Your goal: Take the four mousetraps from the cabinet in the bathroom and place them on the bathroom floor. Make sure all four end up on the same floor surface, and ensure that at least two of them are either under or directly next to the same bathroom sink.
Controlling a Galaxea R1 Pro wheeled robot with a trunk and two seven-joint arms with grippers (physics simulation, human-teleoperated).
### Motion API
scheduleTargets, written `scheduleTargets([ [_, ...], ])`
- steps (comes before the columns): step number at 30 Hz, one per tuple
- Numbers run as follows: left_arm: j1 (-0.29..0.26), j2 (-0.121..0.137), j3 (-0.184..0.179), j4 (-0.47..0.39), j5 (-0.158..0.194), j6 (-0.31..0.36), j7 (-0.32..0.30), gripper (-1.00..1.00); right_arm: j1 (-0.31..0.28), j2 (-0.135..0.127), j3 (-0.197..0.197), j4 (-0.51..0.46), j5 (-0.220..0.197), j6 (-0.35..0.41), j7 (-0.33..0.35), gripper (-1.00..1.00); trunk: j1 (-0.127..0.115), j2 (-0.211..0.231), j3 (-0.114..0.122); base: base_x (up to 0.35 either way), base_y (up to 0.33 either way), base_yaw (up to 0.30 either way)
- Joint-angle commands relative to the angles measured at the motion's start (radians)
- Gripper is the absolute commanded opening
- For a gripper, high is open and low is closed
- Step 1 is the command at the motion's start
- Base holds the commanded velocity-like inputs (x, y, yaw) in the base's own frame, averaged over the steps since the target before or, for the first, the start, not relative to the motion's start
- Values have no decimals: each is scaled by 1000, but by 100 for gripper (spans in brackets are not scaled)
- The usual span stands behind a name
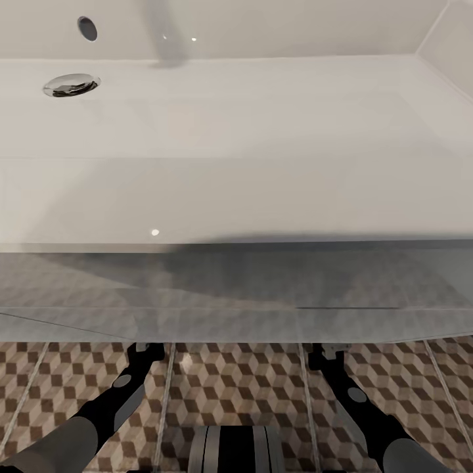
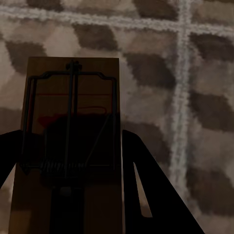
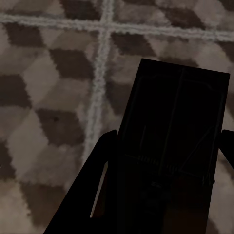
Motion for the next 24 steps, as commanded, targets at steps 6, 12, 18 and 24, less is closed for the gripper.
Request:
scheduleTargets([
  [6,-1,2,-8,-2,3,-3,10,-100,-1,-1,6,1,-11,-5,4,-100,0,0,-1,0,0,0],
  [12,-1,1,-8,-2,4,-2,9,-100,-1,-1,6,2,-10,-5,4,-100,1,-1,-8,0,0,0],
  [18,-1,1,-8,-3,5,0,9,-100,-1,-1,6,2,-10,-5,4,-100,2,-1,-16,0,0,0],
  [24,-1,-1,-8,-6,5,-1,11,-100,-1,-1,6,2,-9,-5,4,-100,2,-1,-16,0,0,0],
])
